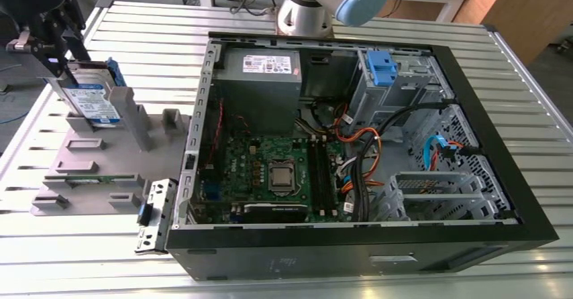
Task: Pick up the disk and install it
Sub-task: 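Pick up the disk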
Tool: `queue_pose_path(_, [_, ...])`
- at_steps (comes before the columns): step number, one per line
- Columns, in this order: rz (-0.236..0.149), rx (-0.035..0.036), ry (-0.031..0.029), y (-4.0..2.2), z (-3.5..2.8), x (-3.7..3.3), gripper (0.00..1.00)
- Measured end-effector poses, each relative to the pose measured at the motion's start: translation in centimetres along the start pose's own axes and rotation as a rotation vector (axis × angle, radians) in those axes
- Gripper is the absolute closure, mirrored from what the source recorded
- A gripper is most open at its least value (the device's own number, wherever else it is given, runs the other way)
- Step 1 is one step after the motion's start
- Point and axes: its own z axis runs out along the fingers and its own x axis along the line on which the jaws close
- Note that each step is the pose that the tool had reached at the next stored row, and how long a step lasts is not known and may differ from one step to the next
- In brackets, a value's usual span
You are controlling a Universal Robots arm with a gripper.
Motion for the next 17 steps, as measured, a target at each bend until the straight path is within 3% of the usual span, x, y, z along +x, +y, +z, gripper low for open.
queue_pose_path(10, [-0.003,0.0,-0.0007,-0.02,0.49,0.0,0.36])
queue_pose_path(14, [0.032,0.0007,-0.002,-0.03,0.56,0.0,0.36])
queue_pose_path(17, [0.034,0.0009,-0.0022,-0.04,0.57,0.0,0.36])
